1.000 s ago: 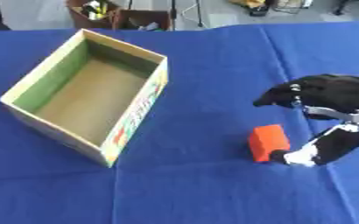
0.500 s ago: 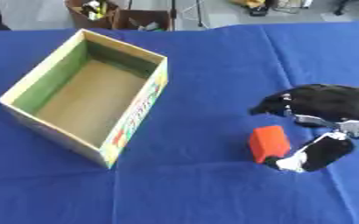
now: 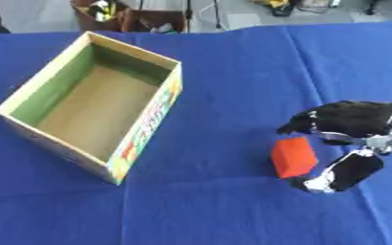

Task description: Pick up objects on the table and place them in the box.

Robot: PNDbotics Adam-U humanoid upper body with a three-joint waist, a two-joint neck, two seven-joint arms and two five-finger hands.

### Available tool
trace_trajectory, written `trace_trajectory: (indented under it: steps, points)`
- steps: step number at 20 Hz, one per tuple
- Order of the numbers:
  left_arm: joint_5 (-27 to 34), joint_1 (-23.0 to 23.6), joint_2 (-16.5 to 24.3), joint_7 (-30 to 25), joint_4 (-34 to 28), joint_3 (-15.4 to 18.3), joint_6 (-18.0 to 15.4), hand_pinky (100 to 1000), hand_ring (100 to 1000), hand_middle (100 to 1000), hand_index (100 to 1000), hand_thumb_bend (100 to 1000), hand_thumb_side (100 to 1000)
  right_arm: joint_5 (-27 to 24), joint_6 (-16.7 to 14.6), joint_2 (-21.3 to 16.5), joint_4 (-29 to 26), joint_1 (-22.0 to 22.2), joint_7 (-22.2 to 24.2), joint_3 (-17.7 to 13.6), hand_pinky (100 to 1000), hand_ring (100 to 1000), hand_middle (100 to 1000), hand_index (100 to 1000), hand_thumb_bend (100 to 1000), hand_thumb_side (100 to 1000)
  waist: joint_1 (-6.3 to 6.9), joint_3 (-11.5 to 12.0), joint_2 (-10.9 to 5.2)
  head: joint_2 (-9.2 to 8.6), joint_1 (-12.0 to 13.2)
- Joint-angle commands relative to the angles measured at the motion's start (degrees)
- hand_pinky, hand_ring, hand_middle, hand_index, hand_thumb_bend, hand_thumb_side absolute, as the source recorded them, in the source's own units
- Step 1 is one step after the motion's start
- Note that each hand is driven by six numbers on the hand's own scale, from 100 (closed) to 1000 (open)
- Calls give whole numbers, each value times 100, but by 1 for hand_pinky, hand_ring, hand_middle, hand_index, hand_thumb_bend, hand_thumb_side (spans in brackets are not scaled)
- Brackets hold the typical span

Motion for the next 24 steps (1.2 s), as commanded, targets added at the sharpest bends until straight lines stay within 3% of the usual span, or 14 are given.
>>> trace_trajectory:
  steps: [1, 19, 24]
  points:
    - [6, -17, 78, -29, -110, -28, 4, 321, 603, 659, 758, 100, 840, 113, 19, -115, 108, -73, -76, -60, 824, 856, 828, 976, 365, 772, -11, 4, -83, -66, -28]
    - [-7, -29, 50, -52, -110, -31, 4, 322, 604, 661, 759, 100, 841, -28, -183, -95, 276, -108, 45, 92, 822, 840, 759, 904, 363, 730, -16, 26, -11, -81, -64]
    - [-3, -32, 45, -61, -110, -33, 2, 323, 604, 661, 759, 100, 842, 118, -80, -71, 456, -155, -165, 123, 791, 804, 622, 774, 253, 643, -19, 37, 5, -74, -69]
